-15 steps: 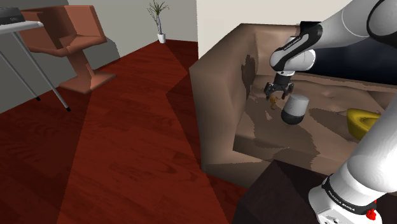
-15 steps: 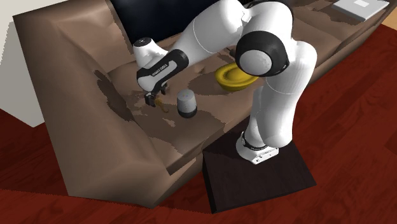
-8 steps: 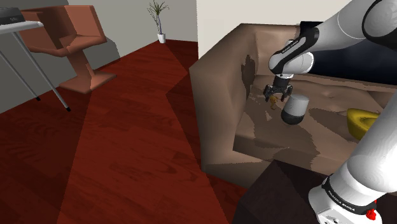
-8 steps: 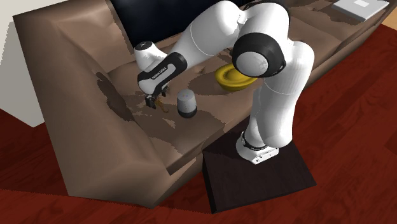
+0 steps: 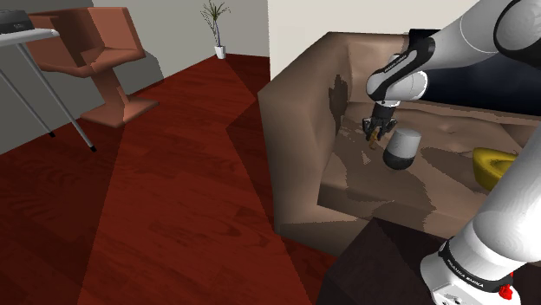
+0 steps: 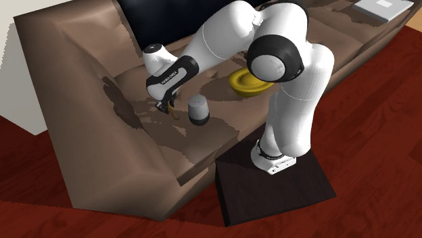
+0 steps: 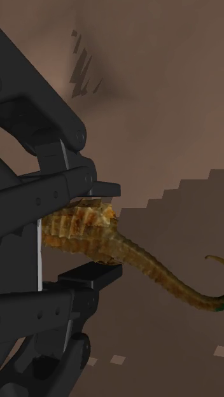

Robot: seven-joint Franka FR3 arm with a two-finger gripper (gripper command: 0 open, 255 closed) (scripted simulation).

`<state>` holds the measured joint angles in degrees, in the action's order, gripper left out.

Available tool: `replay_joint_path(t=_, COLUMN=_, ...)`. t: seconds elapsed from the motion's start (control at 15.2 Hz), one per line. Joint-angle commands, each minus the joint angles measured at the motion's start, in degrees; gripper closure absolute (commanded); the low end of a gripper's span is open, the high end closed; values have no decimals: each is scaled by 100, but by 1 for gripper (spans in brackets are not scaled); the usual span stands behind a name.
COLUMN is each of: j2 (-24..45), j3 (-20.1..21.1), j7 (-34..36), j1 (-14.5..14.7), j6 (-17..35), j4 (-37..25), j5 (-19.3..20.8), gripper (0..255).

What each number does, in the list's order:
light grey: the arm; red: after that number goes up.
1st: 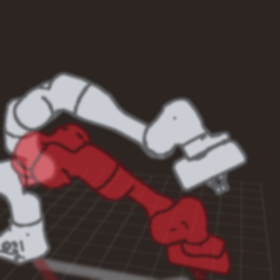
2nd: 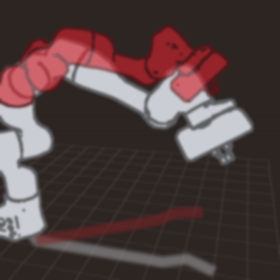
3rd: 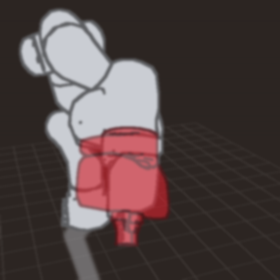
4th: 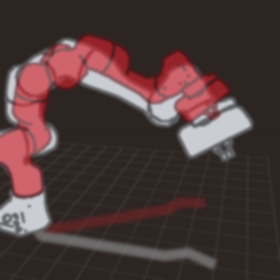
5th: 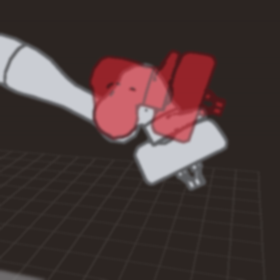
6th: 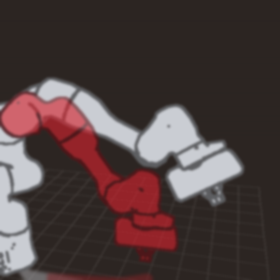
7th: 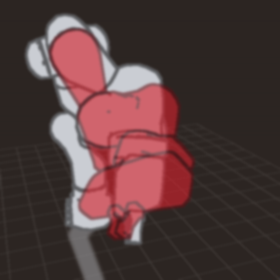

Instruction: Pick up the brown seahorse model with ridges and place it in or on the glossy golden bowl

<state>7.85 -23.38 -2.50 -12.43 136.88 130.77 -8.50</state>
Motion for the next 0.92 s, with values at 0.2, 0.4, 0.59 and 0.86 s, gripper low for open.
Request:
replay_joint_path(t=0.2, j2=2, j3=1, j7=0, j1=1, j6=-2, j4=3, j5=0, gripper=255)
replay_joint_path(t=0.4, j2=-114, j3=-18, j7=63, j1=13, j6=-142, j4=-36, j5=83, gripper=255)
replay_joint_path(t=0.59, j2=-285, j3=-39, j7=154, j1=28, j6=-357, j4=-99, j5=203, gripper=255)
replay_joint_path(t=0.86, j2=-497, j3=-55, j7=264, j1=40, j6=-647, j4=-202, j5=344, gripper=255)
